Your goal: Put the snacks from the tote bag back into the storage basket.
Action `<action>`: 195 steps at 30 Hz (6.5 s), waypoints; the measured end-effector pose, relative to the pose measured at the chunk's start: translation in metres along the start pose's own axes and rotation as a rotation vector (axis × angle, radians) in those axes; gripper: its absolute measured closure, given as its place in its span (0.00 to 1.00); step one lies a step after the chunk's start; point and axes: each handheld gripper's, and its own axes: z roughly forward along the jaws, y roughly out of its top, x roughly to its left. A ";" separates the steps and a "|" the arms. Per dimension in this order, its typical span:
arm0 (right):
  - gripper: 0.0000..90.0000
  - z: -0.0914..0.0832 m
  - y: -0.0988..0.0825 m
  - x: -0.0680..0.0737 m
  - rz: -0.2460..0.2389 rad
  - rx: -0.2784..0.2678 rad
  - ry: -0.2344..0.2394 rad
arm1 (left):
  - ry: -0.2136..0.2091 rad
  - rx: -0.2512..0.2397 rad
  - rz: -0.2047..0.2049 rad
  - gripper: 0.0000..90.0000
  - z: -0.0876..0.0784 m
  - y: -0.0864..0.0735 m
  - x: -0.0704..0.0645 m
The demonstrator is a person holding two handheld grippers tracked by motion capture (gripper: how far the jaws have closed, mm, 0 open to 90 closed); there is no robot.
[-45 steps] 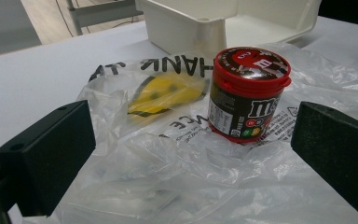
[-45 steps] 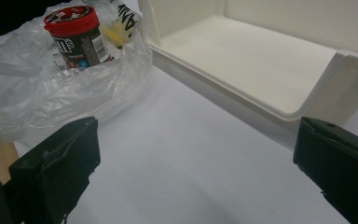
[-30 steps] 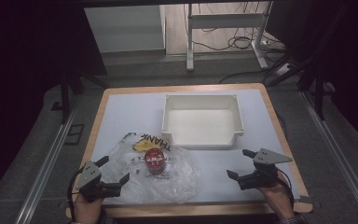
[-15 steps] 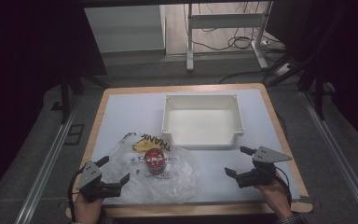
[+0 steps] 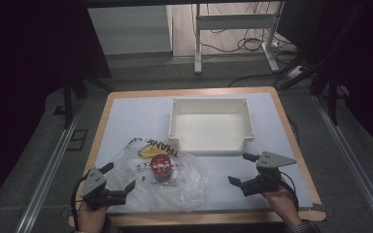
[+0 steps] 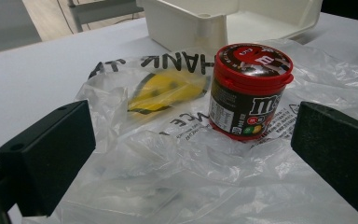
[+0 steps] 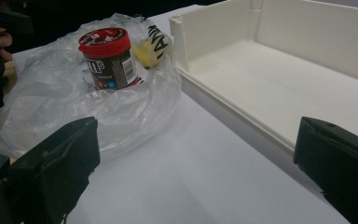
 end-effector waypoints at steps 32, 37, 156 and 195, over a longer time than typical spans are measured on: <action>0.08 0.034 0.026 0.016 -0.065 0.082 0.077 | 0.001 0.016 0.021 0.00 0.002 0.000 -0.002; 0.11 0.040 0.031 0.017 -0.059 0.097 0.087 | 0.002 0.016 0.023 0.00 0.002 0.000 -0.002; 0.29 0.235 0.095 0.088 -0.326 0.549 0.303 | 0.000 0.044 0.054 0.00 0.003 0.001 -0.004; 0.29 0.172 0.120 0.045 -0.308 0.527 0.225 | 0.003 0.036 0.048 0.00 0.002 0.001 -0.004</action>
